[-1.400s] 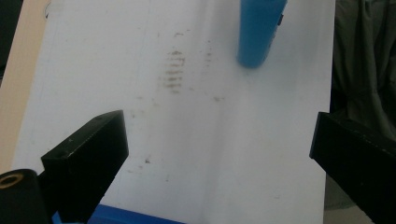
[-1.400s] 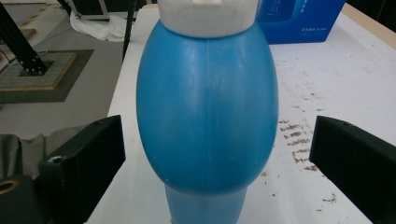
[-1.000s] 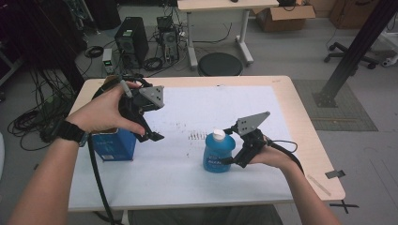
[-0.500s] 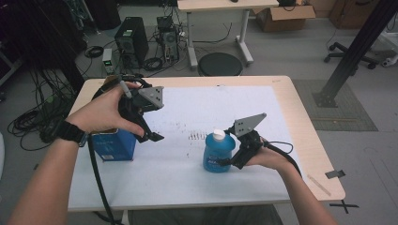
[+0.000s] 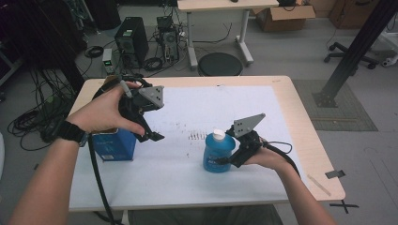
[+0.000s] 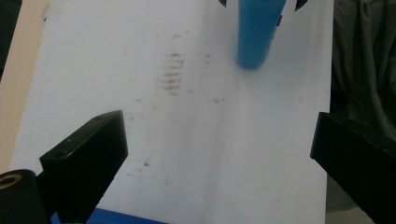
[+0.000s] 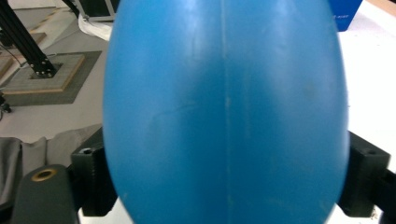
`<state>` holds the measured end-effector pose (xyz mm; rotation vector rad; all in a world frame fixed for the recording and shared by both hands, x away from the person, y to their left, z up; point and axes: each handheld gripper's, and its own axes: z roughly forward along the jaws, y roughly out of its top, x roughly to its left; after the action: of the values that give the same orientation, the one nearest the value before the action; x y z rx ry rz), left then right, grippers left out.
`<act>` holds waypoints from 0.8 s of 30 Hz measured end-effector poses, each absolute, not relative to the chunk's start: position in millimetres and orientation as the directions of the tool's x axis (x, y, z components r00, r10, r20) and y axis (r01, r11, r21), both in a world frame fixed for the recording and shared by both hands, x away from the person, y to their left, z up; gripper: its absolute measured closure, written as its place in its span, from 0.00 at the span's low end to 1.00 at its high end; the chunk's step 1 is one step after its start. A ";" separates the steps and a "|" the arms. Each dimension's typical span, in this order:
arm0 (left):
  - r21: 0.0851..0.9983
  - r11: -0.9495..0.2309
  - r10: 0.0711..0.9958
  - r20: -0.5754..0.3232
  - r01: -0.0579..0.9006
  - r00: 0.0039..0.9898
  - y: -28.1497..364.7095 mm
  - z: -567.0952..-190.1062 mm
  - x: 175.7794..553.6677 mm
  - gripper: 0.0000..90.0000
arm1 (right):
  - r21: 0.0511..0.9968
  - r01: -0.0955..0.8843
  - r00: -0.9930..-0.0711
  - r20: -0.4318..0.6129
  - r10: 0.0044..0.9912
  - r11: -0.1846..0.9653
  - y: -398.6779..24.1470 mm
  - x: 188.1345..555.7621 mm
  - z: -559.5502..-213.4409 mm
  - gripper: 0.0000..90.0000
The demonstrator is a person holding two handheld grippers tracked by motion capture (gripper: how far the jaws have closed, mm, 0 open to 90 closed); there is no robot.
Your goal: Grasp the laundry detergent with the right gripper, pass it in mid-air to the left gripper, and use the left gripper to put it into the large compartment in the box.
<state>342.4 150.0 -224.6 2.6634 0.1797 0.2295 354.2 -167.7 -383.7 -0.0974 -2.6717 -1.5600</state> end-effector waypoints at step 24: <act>0.465 -0.881 0.166 0.138 0.084 0.976 153.2 -223.0 340.1 0.05 | 0.865 0.074 -0.997 0.080 0.010 0.497 -167.5 357.0 -386.1 0.39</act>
<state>340.1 153.2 -223.0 2.6511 0.1776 0.2389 357.0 -167.5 -386.1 -0.0757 -2.6619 -1.5431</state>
